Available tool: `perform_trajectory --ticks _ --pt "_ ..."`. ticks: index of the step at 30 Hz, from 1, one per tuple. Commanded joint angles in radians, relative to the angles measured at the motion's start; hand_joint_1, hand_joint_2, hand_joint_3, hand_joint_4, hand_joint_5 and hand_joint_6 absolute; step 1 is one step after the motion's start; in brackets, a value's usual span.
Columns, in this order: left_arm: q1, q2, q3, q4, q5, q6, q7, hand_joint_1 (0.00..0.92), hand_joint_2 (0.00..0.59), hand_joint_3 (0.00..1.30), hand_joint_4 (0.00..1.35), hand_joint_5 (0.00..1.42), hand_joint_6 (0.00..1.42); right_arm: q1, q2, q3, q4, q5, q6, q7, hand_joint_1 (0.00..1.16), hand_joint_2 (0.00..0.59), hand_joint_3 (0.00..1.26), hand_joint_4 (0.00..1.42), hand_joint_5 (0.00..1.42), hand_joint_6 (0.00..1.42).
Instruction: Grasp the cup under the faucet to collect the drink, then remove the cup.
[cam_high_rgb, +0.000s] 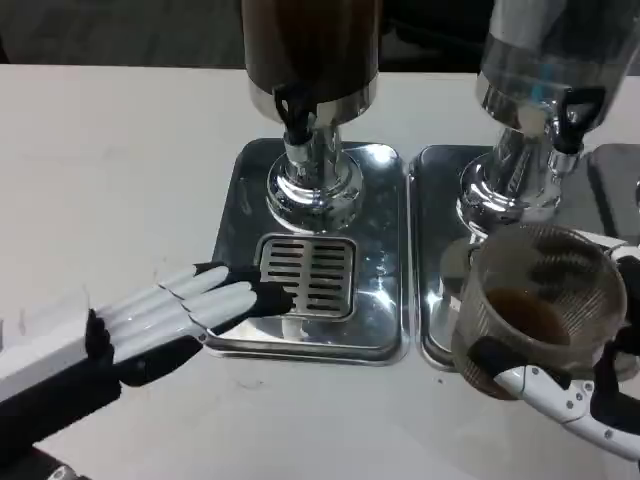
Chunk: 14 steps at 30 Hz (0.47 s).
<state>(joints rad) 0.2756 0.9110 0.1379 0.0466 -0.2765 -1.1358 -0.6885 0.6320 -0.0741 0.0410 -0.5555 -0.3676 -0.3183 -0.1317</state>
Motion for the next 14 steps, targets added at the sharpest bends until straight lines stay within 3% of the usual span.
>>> perform_trajectory --ticks 1,14 --pt "0.005 0.010 0.005 -0.013 -0.012 0.004 -0.008 0.000 0.122 0.05 0.00 0.00 0.00 -0.012 0.006 -0.006 -0.019 0.018 -0.027 -0.003 1.06 0.142 0.97 1.02 1.14 1.40" --pt "0.006 0.005 0.001 -0.016 -0.010 0.015 -0.009 0.000 0.122 0.05 0.00 0.00 0.00 -0.024 0.006 -0.004 -0.012 0.017 -0.026 -0.003 1.06 0.144 0.98 1.02 1.16 1.40"
